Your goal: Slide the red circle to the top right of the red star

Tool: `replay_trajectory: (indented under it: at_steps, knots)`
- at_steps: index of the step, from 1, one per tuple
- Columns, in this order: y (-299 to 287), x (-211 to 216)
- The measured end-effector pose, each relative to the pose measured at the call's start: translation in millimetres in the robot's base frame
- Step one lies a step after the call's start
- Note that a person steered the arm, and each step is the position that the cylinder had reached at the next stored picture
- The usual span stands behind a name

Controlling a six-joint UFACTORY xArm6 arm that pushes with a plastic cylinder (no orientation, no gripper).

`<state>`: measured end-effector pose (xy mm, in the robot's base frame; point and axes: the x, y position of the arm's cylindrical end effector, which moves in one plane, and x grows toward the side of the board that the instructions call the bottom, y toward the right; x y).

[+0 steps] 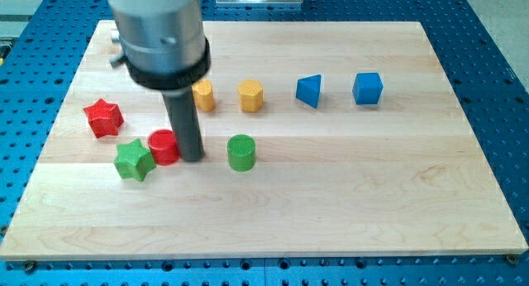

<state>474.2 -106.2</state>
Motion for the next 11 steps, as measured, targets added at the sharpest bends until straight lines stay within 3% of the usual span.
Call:
replay_trajectory:
  at_steps: [2, 3, 5, 7, 8, 9, 11]
  knots:
    - [-25.8, 47.6]
    - [-69.8, 3.8]
    - [-35.6, -3.9]
    - [-61.4, -26.9]
    - [-10.0, -49.6]
    - [-28.4, -70.4]
    - [-47.1, -70.4]
